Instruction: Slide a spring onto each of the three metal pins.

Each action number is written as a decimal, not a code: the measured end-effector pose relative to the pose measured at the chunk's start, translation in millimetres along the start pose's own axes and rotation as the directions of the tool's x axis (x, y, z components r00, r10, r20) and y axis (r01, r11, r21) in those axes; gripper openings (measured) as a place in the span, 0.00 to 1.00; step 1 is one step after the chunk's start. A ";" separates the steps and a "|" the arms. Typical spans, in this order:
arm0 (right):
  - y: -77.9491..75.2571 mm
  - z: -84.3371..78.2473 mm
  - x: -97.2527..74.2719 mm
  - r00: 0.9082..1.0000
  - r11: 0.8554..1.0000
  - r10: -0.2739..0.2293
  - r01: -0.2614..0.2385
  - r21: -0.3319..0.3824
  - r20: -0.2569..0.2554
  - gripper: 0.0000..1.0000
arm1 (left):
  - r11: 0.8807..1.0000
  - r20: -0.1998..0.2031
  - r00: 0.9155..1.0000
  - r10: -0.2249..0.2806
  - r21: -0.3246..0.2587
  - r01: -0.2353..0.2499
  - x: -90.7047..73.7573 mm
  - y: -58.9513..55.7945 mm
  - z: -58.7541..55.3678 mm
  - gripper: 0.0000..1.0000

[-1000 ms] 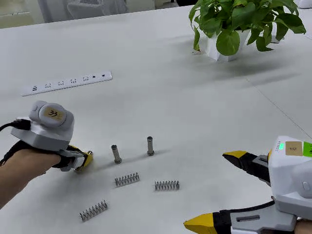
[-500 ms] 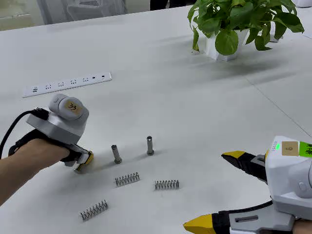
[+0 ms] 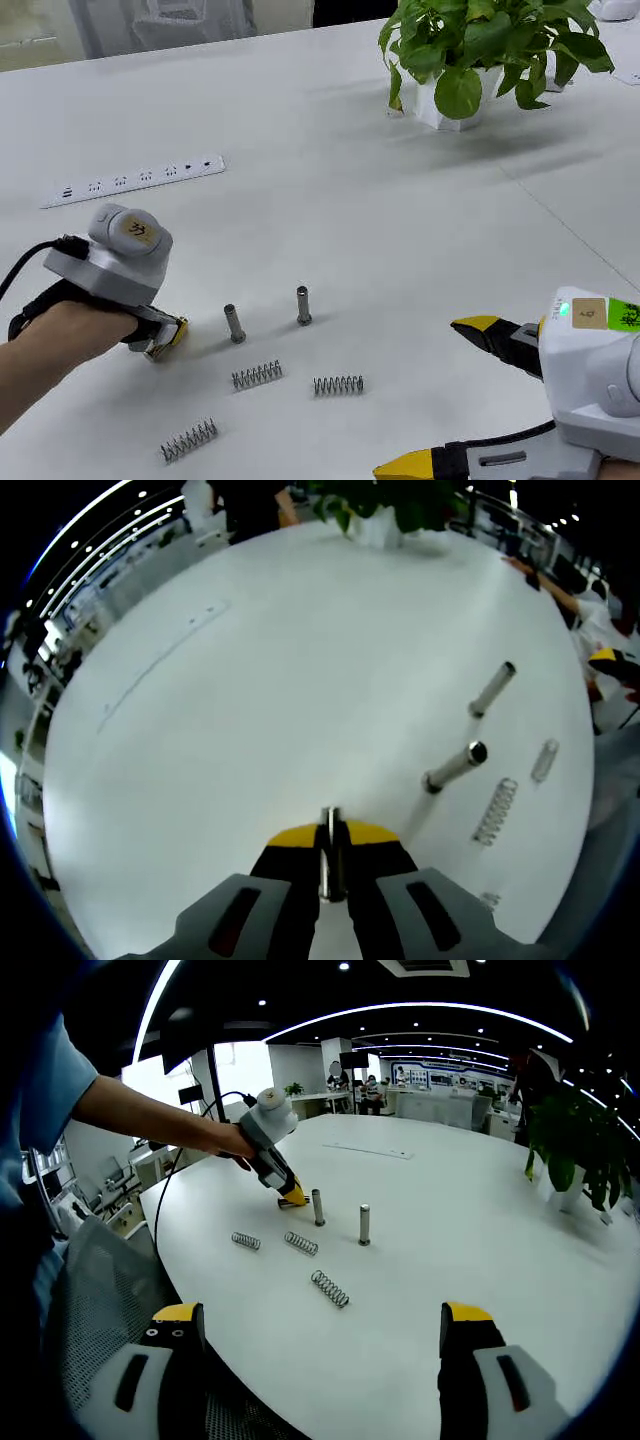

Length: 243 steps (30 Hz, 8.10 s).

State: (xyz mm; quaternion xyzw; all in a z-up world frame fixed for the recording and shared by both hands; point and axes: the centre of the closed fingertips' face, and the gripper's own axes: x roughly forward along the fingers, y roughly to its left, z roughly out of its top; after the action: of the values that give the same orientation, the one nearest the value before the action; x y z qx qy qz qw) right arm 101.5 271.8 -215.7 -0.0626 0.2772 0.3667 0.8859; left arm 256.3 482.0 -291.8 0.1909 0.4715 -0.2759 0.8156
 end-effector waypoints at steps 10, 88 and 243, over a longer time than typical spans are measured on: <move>1.2 -1.2 0.8 1.000 1.000 0.006 -0.006 -0.005 -0.010 0.99 | 0.999 0.056 0.998 -0.012 -0.040 0.015 -8.1 -0.2 1.8 0.08; 10.9 -5.4 4.3 0.999 0.999 0.038 -0.039 -0.038 -0.034 0.98 | 0.997 0.184 0.983 -0.016 -0.071 0.030 -50.4 -4.2 -13.2 0.09; -9.1 -9.9 5.0 0.998 0.998 0.015 -0.019 -0.064 -0.059 0.97 | 0.930 0.108 0.966 -0.234 0.314 0.190 -45.4 -81.5 -84.8 0.12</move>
State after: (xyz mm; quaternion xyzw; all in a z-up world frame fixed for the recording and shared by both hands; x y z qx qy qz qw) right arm 106.2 265.1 -227.6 -0.0992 0.2915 0.3810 0.8718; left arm 130.4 479.6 -297.3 0.2404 0.3821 -0.4442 0.7739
